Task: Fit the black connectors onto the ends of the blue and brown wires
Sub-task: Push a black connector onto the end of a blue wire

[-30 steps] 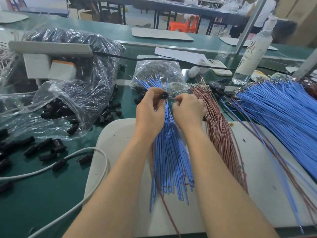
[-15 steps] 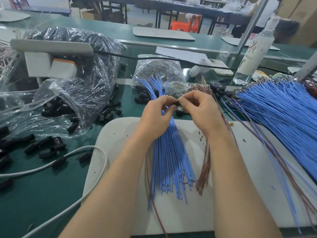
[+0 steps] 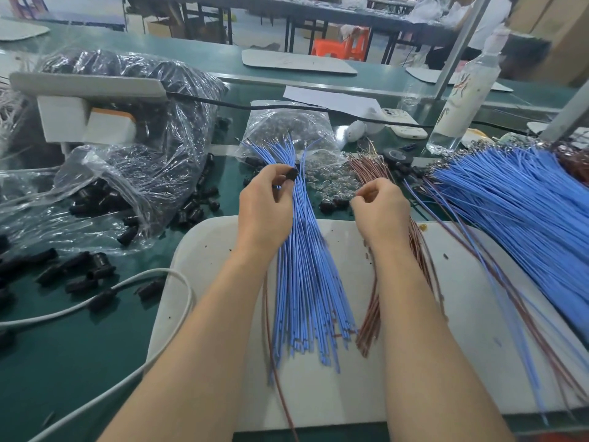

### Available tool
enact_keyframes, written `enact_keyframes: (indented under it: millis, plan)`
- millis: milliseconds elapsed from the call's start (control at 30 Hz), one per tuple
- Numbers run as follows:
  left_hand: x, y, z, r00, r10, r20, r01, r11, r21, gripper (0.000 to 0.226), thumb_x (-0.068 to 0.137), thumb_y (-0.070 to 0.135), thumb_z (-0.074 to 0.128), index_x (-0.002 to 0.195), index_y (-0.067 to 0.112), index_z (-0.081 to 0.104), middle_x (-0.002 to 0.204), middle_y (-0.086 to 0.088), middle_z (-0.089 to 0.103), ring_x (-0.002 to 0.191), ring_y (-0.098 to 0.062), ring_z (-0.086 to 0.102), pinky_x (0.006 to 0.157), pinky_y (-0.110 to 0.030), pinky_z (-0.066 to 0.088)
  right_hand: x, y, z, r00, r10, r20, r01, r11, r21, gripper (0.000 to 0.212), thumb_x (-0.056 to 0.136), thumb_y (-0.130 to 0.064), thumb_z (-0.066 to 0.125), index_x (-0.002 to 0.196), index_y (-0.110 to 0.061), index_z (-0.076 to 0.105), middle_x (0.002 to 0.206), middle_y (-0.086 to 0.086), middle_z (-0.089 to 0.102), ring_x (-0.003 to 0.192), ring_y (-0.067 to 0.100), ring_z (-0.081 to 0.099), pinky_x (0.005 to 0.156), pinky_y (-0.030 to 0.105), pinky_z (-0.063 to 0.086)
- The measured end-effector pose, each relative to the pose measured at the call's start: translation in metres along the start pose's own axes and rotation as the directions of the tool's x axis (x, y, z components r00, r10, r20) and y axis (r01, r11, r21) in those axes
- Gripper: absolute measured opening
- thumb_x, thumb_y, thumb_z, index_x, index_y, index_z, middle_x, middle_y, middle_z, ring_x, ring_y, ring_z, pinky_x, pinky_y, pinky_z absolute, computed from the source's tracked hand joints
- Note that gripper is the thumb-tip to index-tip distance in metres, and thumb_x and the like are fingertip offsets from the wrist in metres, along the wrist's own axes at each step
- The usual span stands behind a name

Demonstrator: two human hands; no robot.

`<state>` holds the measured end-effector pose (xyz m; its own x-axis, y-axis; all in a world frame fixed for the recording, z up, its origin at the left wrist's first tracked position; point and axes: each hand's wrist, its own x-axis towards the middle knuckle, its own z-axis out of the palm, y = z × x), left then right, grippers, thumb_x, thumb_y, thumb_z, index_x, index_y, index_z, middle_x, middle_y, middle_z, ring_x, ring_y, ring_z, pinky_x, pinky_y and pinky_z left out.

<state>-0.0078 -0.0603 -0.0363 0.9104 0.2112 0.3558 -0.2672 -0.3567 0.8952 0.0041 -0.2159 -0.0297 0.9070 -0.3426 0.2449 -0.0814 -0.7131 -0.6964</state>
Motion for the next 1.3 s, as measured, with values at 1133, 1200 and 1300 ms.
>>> enact_keyframes:
  millis: [1133,1200,1300]
  plan:
    - [-0.002,-0.001,0.004,0.999,-0.003,-0.046,-0.002,0.996,-0.093,0.022,0.087,-0.004,0.052,0.092,0.016,0.055,0.084,0.013,0.059,0.079,-0.003,0.058,0.074,-0.007,0.043,0.029,-0.047,0.062,0.977,-0.011,0.212,0.09,0.925,-0.368,0.039,0.087,-0.01,0.044,0.123,-0.022,0.057,0.13,0.005,0.052,0.128,0.03,0.035,0.104,0.048,0.025]
    - [-0.002,0.0,0.004,0.999,-0.006,-0.046,0.002,0.994,-0.105,0.022,0.086,-0.005,0.053,0.092,0.016,0.055,0.083,0.014,0.059,0.079,-0.001,0.058,0.073,-0.006,0.042,0.029,-0.048,0.06,0.975,-0.009,0.223,0.092,0.926,-0.365,0.039,0.087,-0.01,0.045,0.123,-0.02,0.056,0.13,0.005,0.053,0.128,0.029,0.035,0.103,0.047,0.025]
    - [-0.001,0.0,0.004,0.999,-0.009,-0.035,0.005,0.994,-0.113,0.022,0.086,-0.005,0.053,0.091,0.016,0.055,0.083,0.014,0.06,0.079,-0.002,0.059,0.073,-0.006,0.042,0.03,-0.049,0.058,0.973,-0.008,0.229,0.091,0.93,-0.356,0.034,0.087,-0.011,0.049,0.12,-0.019,0.055,0.126,0.004,0.056,0.127,0.027,0.038,0.103,0.047,0.026]
